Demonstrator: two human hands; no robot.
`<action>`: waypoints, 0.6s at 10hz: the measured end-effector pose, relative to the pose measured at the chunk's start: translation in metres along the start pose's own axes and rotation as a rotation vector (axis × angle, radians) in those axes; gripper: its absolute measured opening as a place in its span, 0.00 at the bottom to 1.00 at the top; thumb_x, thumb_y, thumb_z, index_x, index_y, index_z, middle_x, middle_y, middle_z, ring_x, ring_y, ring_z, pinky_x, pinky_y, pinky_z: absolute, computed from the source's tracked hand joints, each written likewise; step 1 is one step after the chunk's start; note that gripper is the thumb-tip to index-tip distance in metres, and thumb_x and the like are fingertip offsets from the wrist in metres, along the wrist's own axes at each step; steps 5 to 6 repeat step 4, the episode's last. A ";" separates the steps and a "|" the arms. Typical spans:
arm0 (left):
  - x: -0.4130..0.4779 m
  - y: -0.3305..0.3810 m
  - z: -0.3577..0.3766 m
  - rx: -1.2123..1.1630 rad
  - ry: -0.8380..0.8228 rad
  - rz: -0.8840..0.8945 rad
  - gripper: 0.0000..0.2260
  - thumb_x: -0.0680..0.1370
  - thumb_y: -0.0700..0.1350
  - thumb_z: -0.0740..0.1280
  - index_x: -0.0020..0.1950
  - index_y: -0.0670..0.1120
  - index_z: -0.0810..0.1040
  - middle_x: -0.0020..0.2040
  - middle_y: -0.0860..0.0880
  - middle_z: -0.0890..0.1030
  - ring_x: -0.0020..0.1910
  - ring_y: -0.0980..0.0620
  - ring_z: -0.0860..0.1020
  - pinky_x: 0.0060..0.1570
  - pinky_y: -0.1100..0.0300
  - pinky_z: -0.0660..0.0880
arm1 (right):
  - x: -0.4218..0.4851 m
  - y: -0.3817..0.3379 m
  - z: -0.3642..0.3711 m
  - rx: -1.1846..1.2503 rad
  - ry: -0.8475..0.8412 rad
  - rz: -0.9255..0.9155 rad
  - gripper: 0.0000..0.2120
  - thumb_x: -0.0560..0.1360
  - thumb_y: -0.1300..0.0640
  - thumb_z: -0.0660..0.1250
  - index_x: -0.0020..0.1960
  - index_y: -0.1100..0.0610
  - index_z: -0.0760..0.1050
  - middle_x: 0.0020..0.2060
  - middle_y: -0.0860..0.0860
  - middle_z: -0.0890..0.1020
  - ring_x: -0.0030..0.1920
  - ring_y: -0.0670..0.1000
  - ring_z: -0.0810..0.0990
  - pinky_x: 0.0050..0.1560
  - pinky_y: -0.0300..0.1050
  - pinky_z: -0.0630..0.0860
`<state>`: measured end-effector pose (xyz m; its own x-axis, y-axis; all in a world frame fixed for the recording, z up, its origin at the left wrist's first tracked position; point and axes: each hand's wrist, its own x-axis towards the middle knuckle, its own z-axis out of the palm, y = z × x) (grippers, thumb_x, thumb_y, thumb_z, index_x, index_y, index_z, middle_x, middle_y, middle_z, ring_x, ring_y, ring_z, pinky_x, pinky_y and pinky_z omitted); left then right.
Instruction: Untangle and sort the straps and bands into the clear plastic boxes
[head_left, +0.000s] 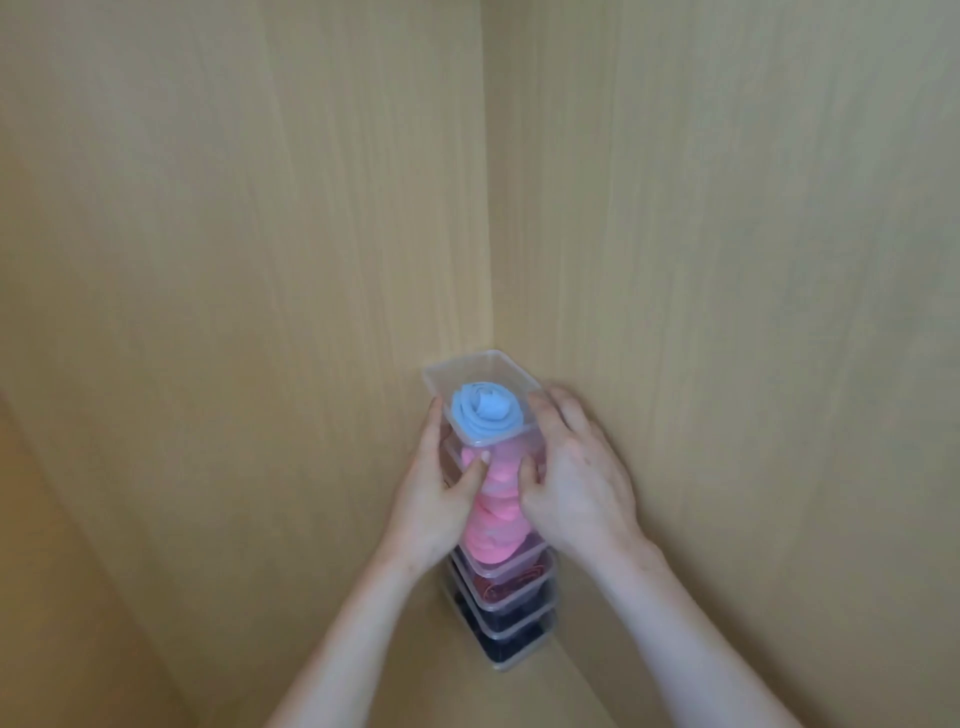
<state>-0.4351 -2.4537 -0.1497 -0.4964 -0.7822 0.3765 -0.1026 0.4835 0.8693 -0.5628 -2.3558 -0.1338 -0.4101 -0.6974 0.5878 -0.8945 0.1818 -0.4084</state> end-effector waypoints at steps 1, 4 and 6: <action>-0.001 0.002 0.001 0.008 0.008 0.016 0.35 0.80 0.45 0.69 0.81 0.55 0.53 0.68 0.69 0.67 0.61 0.83 0.64 0.60 0.81 0.62 | -0.007 0.001 -0.013 0.063 0.022 0.027 0.33 0.74 0.58 0.64 0.78 0.53 0.60 0.77 0.46 0.60 0.71 0.50 0.71 0.66 0.46 0.73; -0.022 0.027 -0.006 0.060 0.108 0.019 0.42 0.78 0.49 0.71 0.82 0.57 0.46 0.75 0.60 0.64 0.71 0.69 0.61 0.67 0.68 0.59 | -0.031 -0.001 -0.043 0.305 0.137 0.057 0.23 0.75 0.59 0.67 0.69 0.49 0.69 0.68 0.40 0.65 0.54 0.45 0.79 0.55 0.48 0.79; -0.022 0.027 -0.006 0.060 0.108 0.019 0.42 0.78 0.49 0.71 0.82 0.57 0.46 0.75 0.60 0.64 0.71 0.69 0.61 0.67 0.68 0.59 | -0.031 -0.001 -0.043 0.305 0.137 0.057 0.23 0.75 0.59 0.67 0.69 0.49 0.69 0.68 0.40 0.65 0.54 0.45 0.79 0.55 0.48 0.79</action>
